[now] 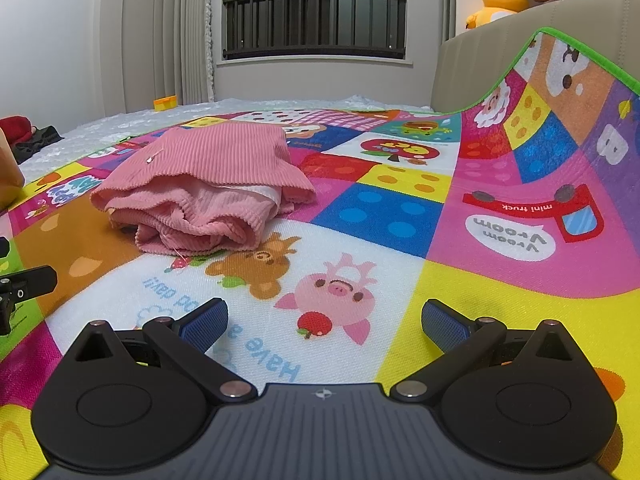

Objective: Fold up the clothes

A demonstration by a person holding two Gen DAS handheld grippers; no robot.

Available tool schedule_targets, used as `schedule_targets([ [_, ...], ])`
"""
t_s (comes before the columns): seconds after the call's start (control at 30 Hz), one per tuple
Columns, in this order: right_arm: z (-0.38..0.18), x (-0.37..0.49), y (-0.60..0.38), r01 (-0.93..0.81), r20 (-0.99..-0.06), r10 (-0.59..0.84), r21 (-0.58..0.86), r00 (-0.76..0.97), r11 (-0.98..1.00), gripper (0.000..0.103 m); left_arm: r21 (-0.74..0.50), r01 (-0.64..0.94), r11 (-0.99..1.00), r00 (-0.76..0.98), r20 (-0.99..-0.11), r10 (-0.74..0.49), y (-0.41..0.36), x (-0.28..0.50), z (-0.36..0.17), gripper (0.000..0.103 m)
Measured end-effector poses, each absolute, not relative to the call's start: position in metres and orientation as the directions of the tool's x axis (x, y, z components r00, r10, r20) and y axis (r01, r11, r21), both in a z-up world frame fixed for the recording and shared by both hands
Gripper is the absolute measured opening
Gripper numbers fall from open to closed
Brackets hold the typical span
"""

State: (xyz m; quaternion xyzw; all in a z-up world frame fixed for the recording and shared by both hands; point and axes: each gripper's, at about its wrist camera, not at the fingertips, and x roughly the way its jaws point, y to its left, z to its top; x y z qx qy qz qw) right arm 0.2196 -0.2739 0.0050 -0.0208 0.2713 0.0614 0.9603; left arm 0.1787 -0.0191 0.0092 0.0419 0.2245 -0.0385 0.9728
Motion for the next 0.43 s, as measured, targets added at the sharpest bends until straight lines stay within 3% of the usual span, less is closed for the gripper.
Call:
schedule_targets([
  [0.27, 0.007, 0.220, -0.267, -0.138, -0.540, 0.088, -0.052, 0.837, 0.989, 0.103, 0.030, 0.105, 0.994, 0.878, -0.472, -0.078, -0.016, 0.184, 0.013, 0.103],
  [0.43, 0.026, 0.222, -0.278, -0.175, -0.543, 0.147, 0.000, 0.827, 0.985, 0.103, -0.024, 0.058, 0.998, 0.871, -0.488, -0.063, -0.007, 0.189, 0.021, 0.103],
])
